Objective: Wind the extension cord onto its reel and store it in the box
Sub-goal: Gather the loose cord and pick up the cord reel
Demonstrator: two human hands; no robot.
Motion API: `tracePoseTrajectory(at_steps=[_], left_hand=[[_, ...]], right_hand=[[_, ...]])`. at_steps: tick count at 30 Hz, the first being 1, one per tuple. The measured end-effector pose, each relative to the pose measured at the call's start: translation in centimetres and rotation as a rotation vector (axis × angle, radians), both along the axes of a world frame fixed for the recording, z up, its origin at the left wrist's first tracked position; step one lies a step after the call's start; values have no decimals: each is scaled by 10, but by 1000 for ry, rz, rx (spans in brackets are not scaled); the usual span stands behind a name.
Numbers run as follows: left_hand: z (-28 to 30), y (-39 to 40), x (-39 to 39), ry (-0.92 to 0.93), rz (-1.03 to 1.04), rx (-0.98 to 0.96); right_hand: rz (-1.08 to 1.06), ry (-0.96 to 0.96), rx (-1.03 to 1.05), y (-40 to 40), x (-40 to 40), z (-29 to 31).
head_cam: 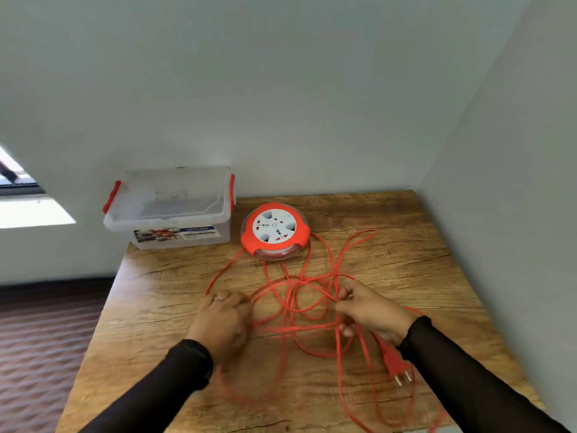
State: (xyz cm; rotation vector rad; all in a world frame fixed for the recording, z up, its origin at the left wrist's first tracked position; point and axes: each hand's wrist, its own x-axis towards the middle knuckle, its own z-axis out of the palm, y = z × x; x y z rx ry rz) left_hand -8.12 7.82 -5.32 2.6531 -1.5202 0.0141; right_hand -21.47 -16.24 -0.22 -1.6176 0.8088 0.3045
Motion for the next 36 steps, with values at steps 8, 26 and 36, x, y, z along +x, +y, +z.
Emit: tracePoseTrajectory(at_steps=[8, 26, 36], left_hand=[[52, 21, -26, 1432, 729, -1039], [54, 111, 113, 743, 1170, -406], [67, -51, -50, 375, 412, -174]], right_hand=[[-355, -253, 702, 70, 66, 45], [252, 48, 306, 61, 144, 58], [847, -82, -979, 7, 195, 21]])
